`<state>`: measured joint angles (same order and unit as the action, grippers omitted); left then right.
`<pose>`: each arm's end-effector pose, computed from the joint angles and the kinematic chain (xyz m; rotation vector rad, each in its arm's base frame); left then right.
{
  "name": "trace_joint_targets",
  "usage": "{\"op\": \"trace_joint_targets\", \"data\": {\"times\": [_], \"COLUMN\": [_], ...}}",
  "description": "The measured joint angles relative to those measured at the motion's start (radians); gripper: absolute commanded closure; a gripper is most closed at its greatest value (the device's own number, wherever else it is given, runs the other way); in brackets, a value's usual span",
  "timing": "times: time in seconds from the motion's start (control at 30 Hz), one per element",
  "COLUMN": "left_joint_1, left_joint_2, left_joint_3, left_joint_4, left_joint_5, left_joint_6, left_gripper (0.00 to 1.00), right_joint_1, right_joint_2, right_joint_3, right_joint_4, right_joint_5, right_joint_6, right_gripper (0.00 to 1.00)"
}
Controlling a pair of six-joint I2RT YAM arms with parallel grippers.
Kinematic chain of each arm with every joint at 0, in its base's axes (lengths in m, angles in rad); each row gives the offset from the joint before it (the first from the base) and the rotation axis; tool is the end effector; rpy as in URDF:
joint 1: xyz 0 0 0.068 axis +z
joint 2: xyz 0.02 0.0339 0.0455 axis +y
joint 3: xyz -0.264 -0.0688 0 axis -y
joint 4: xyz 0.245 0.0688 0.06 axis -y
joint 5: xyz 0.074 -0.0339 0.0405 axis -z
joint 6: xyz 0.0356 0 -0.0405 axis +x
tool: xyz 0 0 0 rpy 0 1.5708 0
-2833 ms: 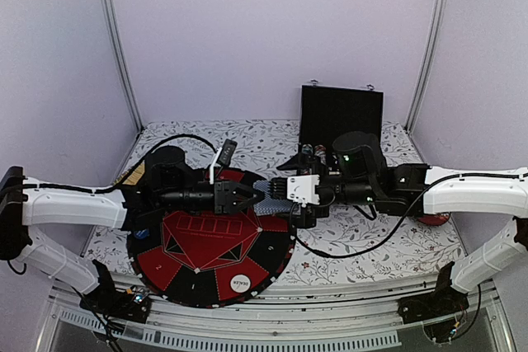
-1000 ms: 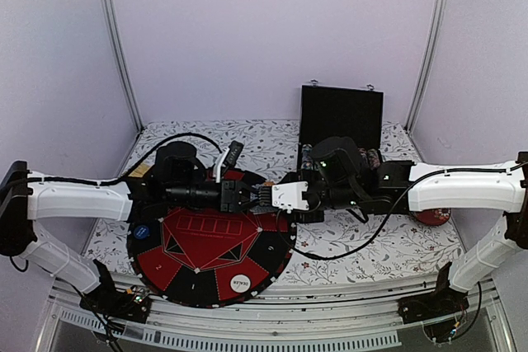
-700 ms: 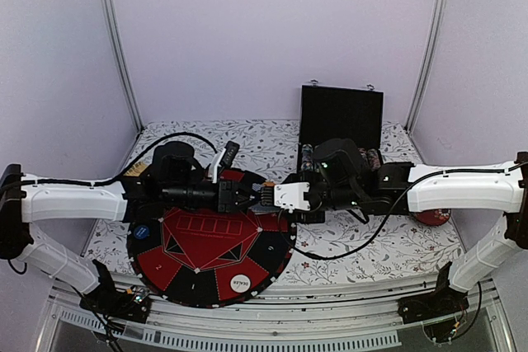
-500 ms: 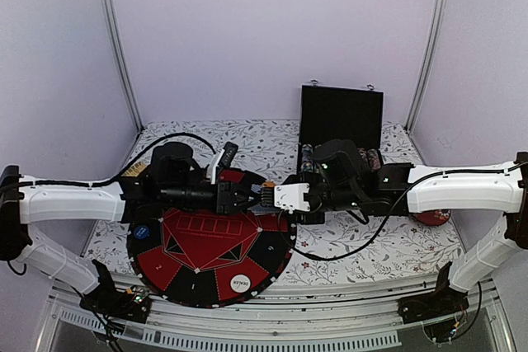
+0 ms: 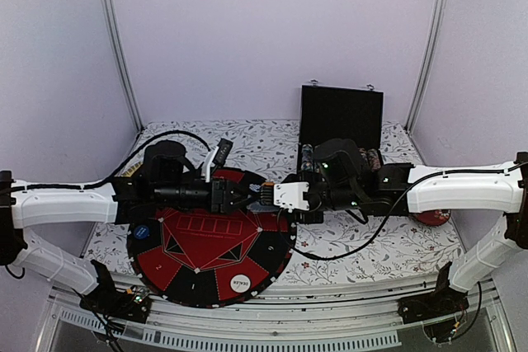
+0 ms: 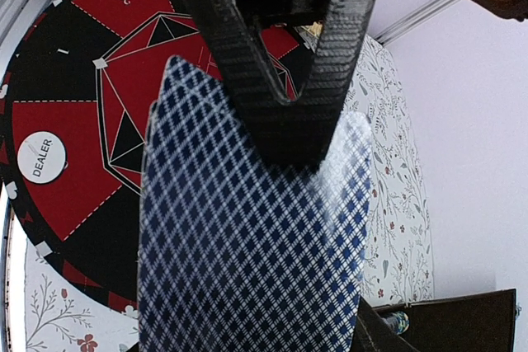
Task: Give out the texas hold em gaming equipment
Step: Pick up the poker card from the face-down deck piles.
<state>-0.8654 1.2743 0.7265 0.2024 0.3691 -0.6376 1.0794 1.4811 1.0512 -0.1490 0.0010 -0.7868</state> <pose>0.1744 -0.2247 0.2533 0.5182 2.0782 -1.3088 0.1585 0.2961 0.2689 -1.7307 1.2831 0.1689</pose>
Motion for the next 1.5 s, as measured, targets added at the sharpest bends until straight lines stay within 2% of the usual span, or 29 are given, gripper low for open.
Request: {"op": "trace_joint_targets", "data": {"times": [0.07, 0.23, 0.33, 0.5, 0.9, 1.07, 1.33, 1.5], "left_joint_1": [0.000, 0.001, 0.001, 0.002, 0.004, 0.005, 0.006, 0.006], "left_joint_2": [-0.005, -0.007, -0.007, -0.007, -0.007, -0.007, -0.023, -0.025], "left_joint_3": [0.000, 0.000, 0.000, 0.000, 0.003, 0.003, 0.004, 0.004], "left_joint_4": [-0.001, -0.005, -0.007, -0.008, -0.014, -0.016, -0.037, -0.045], "left_joint_5": [0.000, 0.004, 0.007, 0.013, 0.022, 0.023, 0.023, 0.028], "left_joint_6": [-0.002, -0.003, -0.003, -0.002, -0.002, 0.000, 0.003, -0.006], "left_gripper": [0.58, 0.77, 0.82, 0.88, 0.93, 0.78, 0.69, 0.56], "right_joint_1": [0.000, 0.000, 0.000, 0.000, -0.008, -0.015, -0.021, -0.021], "right_joint_2": [0.000, 0.000, 0.000, 0.000, 0.003, 0.009, 0.009, 0.009], "right_joint_3": [0.000, 0.000, 0.000, 0.000, -0.018, -0.018, -0.018, -0.019], "right_joint_4": [0.000, 0.000, -0.001, -0.001, 0.021, 0.027, 0.045, 0.045], "right_joint_5": [0.000, 0.000, 0.000, 0.001, -0.003, -0.013, -0.021, -0.023], "right_joint_6": [0.001, 0.002, 0.002, 0.001, 0.002, 0.003, 0.005, 0.005], "right_gripper": [0.52, 0.52, 0.52, 0.52, 0.52, 0.52, 0.53, 0.53]}}
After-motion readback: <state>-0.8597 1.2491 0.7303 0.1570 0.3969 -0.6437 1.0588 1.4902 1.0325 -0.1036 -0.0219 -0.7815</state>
